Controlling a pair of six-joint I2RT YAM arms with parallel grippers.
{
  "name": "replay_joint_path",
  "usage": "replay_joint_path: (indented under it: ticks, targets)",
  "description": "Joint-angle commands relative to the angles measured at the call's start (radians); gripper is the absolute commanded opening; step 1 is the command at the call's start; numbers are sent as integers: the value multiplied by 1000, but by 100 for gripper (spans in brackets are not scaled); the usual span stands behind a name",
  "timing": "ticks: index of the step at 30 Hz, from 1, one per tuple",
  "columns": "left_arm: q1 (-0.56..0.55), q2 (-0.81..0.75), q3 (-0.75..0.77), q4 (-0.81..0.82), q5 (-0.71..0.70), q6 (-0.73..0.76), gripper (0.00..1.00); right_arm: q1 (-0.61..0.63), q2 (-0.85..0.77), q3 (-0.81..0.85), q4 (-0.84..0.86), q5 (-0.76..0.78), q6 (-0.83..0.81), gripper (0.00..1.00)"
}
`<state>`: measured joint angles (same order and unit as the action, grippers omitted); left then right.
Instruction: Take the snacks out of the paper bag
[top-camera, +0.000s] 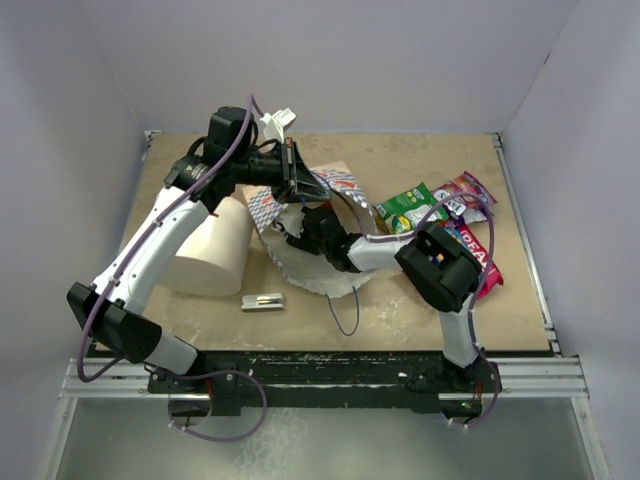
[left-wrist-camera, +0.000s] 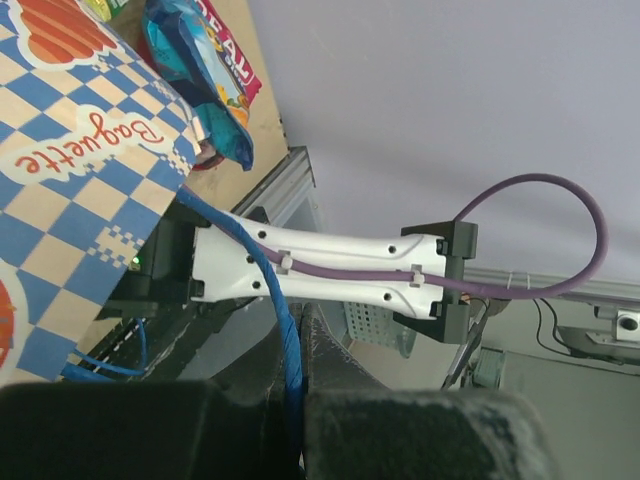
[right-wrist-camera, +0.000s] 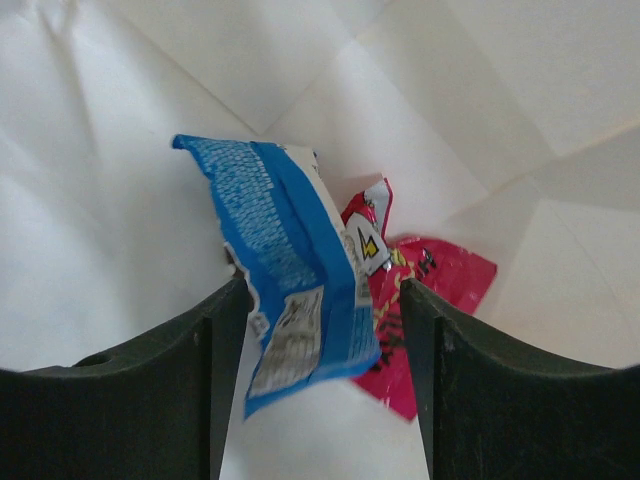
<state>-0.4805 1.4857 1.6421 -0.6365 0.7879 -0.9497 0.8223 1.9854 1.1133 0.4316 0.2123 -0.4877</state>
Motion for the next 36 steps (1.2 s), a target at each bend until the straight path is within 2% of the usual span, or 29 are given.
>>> replay_joint_path:
  ticks: [1,4,8,11,14,17,23,29,36]
  targets:
    - [3,-5,29,-1,44,-2,0,-20,26,58,1,-5,-72,58]
    - [10,-17,25,-1,38,-2,0,-21,12,34,-11,-35,-46,53]
    - [27,-24,11,0,37,-3,0,-21,-19,40,-91,-59,-1,33]
    - [42,-24,7,-10,31,6,0,-20,-73,10,-99,-59,33,26]
    - [45,-27,-8,24,33,-32,0,-19,-134,6,-176,-64,42,23]
    - [46,-37,-40,77,35,-61,0,-19,-215,-35,-227,-164,94,23]
    - [70,-19,-24,67,41,-41,0,-7,-394,-151,-297,-236,196,22]
    - [77,-11,-33,73,36,-29,0,19,-614,-212,-413,-387,195,22]
    - [81,0,-36,62,51,-17,0,25,-850,-234,-526,-366,242,19]
